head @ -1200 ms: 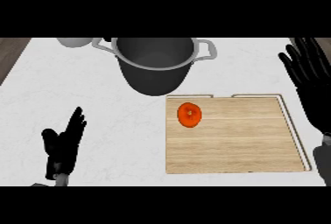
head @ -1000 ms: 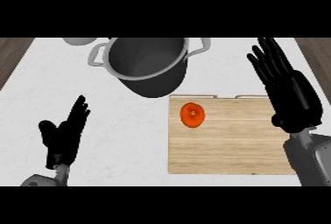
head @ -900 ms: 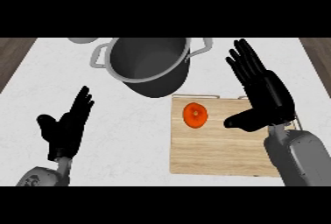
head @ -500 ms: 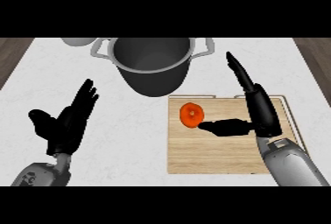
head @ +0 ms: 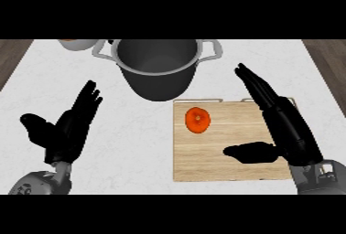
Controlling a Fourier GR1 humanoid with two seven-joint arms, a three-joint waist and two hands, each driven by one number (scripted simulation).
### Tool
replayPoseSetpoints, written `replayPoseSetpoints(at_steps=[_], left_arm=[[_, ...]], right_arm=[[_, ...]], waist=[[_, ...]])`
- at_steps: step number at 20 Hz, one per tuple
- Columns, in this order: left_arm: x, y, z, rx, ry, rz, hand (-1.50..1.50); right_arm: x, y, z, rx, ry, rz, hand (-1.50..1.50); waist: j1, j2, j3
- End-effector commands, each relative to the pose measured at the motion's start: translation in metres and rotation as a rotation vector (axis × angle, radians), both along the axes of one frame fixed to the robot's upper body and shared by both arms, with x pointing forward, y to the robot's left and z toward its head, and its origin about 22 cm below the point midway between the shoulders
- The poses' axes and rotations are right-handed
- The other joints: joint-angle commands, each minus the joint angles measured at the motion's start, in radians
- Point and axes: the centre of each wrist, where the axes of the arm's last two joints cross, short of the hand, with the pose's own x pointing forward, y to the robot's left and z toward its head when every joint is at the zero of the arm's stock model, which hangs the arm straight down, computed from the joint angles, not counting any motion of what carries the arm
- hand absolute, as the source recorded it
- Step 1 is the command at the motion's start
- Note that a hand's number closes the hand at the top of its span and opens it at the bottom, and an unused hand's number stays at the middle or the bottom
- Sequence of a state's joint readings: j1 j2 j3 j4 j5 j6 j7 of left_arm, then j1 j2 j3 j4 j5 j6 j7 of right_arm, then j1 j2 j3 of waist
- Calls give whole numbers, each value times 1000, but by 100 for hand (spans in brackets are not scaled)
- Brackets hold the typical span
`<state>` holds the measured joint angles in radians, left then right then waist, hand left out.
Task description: Pick the squash from the tray and place it in the pot
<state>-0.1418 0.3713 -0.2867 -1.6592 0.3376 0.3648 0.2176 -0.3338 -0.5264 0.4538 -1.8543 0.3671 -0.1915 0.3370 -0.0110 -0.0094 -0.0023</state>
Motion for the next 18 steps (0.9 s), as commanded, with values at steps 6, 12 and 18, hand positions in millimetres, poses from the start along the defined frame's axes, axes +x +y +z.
replayPoseSetpoints(at_steps=[6,12,18], left_arm=[[5,-3,1,-10,-5,-7,0],[7,1,-1,-5,3,-10,0],[9,5,12,-9,6,5,0]], right_arm=[[-13,26,65,-319,250,-48,-150],[8,50,72,-330,414,-94,-150],[11,71,69,-355,487,-133,-150]], waist=[[10,6,0],[17,9,1],[13,7,2]])
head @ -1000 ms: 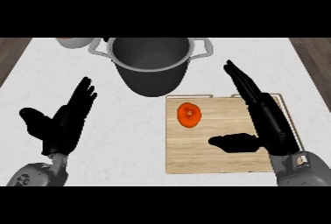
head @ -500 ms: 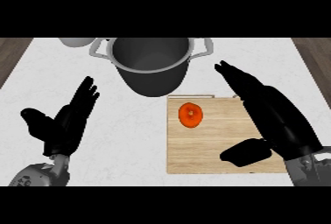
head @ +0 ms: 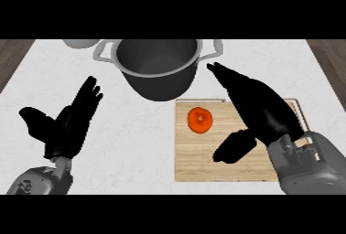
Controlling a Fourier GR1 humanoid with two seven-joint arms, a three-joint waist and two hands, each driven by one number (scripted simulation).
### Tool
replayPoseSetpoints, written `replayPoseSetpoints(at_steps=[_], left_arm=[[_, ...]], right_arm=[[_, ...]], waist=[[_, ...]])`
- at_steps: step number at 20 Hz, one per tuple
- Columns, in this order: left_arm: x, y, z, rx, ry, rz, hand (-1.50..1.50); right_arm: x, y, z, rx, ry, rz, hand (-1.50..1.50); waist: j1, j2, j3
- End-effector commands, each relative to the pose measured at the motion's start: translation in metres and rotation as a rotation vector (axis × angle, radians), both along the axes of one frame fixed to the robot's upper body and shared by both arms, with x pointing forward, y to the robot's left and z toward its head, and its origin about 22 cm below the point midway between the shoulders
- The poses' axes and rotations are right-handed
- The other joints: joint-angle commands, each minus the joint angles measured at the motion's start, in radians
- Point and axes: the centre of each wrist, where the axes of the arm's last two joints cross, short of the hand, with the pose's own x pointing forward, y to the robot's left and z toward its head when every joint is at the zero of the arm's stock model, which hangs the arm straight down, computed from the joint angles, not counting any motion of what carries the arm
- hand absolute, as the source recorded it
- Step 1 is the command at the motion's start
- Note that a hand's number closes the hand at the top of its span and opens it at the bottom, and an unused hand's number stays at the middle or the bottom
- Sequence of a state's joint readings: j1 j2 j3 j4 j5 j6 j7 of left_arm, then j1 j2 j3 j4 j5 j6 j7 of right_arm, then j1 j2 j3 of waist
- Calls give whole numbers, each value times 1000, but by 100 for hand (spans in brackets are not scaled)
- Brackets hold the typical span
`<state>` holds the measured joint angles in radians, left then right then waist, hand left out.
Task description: Pick the squash from the tray and place it in the pot
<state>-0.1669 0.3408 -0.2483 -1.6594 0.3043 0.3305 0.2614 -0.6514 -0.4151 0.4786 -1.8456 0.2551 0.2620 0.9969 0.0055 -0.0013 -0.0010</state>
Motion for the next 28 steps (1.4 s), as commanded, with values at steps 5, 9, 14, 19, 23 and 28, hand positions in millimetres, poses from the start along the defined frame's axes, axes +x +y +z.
replayPoseSetpoints(at_steps=[5,9,14,19,23,28], left_arm=[[0,3,-2,-3,-1,-11,0],[-2,4,-10,3,-7,-3,0],[-2,4,-13,4,-11,7,0],[-15,15,-4,5,-1,4,0],[-11,-4,4,-7,-7,0,0],[-6,18,-16,4,-1,-11,0]], right_arm=[[18,20,-30,-159,170,-65,-150],[24,25,-43,-219,179,-81,-150],[13,29,-50,-154,128,-115,-150],[7,36,-58,-115,126,-112,-150],[17,46,-75,-129,137,-114,-150],[24,45,-75,-152,158,-189,-150]], waist=[[1,1,0],[0,1,0],[-3,0,1],[-1,0,1],[-1,1,1],[-3,1,1]])
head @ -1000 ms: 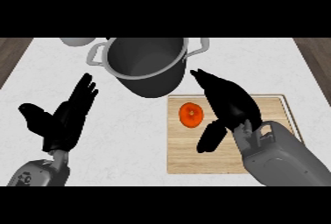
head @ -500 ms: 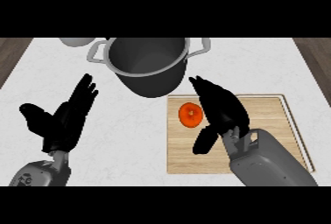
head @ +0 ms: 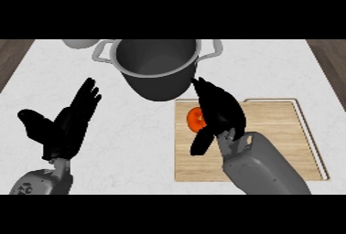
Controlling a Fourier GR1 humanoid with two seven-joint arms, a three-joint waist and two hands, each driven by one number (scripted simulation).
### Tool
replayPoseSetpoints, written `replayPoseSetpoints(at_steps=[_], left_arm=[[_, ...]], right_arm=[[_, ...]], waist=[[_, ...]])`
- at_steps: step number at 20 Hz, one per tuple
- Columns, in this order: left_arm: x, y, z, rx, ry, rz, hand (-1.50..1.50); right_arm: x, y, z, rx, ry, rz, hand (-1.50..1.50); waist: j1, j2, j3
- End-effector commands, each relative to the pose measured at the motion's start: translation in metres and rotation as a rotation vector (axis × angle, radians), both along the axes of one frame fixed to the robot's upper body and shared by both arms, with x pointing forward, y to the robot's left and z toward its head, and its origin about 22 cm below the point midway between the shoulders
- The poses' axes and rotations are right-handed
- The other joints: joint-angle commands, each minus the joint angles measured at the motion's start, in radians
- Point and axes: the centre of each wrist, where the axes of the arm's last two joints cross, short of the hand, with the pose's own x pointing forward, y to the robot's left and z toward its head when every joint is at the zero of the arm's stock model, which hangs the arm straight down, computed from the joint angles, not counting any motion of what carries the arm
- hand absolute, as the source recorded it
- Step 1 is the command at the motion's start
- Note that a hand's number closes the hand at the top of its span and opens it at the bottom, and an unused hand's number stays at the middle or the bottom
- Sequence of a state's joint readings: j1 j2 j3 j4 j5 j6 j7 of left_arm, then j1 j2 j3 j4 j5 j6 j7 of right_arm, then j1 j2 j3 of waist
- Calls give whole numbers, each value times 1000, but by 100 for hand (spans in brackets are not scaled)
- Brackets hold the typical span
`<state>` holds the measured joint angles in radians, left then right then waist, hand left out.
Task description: Pick the squash from the tray and place it in the pot
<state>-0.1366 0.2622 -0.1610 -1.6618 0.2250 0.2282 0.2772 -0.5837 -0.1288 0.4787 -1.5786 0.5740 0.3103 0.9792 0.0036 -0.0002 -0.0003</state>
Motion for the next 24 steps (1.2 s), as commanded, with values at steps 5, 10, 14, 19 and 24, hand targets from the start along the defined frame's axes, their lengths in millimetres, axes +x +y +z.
replayPoseSetpoints(at_steps=[5,10,14,19,24], left_arm=[[1,-8,0,-15,11,18,0],[8,-18,-6,-19,-6,-7,0],[-6,-4,14,0,-10,-5,0],[-3,-16,-3,1,-8,16,0],[5,-11,12,-5,1,-13,0]], right_arm=[[14,10,-16,-100,67,-95,-150],[30,11,-45,-130,93,-58,-150],[45,3,-50,-204,146,-64,-150],[44,11,-66,-245,198,-81,-150],[50,13,-91,-271,213,-83,-150]], waist=[[-1,0,0],[0,1,0],[7,1,0],[2,1,0],[3,1,0]])
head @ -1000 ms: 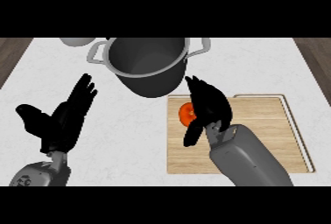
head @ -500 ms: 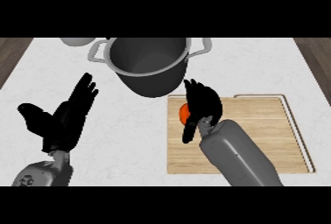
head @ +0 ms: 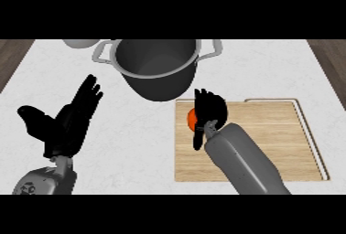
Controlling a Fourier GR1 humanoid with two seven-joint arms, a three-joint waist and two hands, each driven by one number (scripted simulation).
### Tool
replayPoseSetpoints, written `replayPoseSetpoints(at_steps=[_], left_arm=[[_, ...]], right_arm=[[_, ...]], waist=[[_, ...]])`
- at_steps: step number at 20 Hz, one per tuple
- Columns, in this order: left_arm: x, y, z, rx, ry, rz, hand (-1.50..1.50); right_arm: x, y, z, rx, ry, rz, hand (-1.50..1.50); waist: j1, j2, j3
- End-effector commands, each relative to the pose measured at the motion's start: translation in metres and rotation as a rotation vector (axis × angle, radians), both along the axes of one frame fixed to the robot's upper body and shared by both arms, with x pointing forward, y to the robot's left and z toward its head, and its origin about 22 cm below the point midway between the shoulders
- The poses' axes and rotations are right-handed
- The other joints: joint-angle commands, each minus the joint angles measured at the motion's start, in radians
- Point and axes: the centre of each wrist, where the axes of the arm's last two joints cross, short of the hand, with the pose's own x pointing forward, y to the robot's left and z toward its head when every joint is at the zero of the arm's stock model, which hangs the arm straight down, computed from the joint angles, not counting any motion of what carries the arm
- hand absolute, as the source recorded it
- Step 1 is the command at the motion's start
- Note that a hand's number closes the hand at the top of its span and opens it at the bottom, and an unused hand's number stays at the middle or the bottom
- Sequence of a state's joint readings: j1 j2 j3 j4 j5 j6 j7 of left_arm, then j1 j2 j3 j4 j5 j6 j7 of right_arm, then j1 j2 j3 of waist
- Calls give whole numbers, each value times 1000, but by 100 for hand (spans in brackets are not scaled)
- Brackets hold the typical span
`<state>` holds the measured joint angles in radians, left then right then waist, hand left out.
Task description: Pick the squash from the tray and place it in the pot
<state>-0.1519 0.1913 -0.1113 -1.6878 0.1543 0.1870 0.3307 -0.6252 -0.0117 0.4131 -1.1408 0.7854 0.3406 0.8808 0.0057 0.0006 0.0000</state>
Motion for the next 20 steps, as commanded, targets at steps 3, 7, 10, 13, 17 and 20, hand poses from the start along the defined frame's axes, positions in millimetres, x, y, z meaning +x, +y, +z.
replayPoseSetpoints(at_steps=[3,7,10,13,17,20], left_arm=[[-2,-6,-8,6,-3,1,0],[-9,8,-1,-7,-7,-4,0],[3,0,-21,17,-4,-3,0],[-7,2,1,-6,14,-16,0],[-4,-5,-7,15,-4,-22,0],[-4,2,-3,8,-15,-11,0]], right_arm=[[-2,-8,-4,-4,42,-9,-150],[-5,-3,-19,117,-29,102,150],[0,4,-15,88,-97,113,150],[9,1,-16,89,-105,113,150],[6,12,-4,79,-94,39,150],[-3,18,1,23,-42,-180,150]], waist=[[-4,-1,0],[3,0,0],[0,1,0],[3,0,0],[4,0,0],[12,-2,0]])
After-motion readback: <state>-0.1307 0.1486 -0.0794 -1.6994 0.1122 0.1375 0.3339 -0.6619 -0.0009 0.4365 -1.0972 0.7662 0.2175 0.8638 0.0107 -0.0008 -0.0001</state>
